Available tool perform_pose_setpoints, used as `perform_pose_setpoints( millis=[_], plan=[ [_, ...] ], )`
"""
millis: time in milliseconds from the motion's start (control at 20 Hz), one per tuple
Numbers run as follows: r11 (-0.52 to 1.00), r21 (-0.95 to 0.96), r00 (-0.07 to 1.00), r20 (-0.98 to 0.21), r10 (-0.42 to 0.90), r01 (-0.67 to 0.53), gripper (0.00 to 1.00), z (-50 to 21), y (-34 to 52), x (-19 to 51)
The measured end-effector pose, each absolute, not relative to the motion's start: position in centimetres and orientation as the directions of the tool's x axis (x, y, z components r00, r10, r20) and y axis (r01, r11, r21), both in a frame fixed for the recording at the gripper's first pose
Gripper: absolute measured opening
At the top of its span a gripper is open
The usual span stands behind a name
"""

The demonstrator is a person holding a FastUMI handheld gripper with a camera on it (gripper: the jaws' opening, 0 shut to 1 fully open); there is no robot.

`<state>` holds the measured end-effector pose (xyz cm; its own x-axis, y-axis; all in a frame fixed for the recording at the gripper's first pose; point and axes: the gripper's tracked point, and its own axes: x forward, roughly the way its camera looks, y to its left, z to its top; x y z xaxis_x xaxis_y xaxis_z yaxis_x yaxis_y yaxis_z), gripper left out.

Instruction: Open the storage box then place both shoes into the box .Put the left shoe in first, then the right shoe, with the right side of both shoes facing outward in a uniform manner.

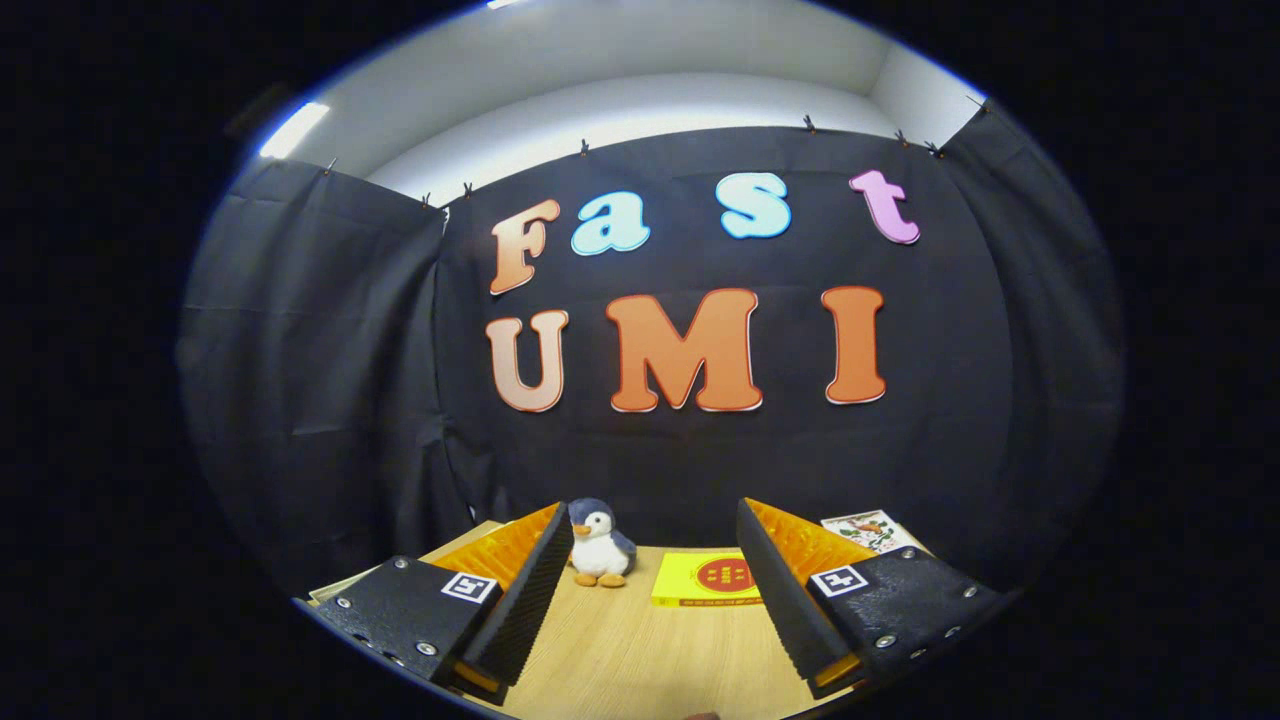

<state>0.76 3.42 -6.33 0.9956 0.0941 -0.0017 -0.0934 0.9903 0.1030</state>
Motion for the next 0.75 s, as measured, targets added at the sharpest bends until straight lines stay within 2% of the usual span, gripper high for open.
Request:
perform_pose_setpoints(
  millis=[250, 450, 750],
  plan=[
    [0.995, 0.096, 0.996, 0.079, 0.03, -0.038, 0.98, -3.0, -0.6, -0.6],
    [0.997, 0.079, 0.983, 0.186, -0.008, -0.007, 0.98, 0.1, -3.1, -1.7],
    [0.995, 0.093, 0.982, 0.181, -0.049, 0.032, 0.98, 0.9, -4.9, -2.3]
  ],
)
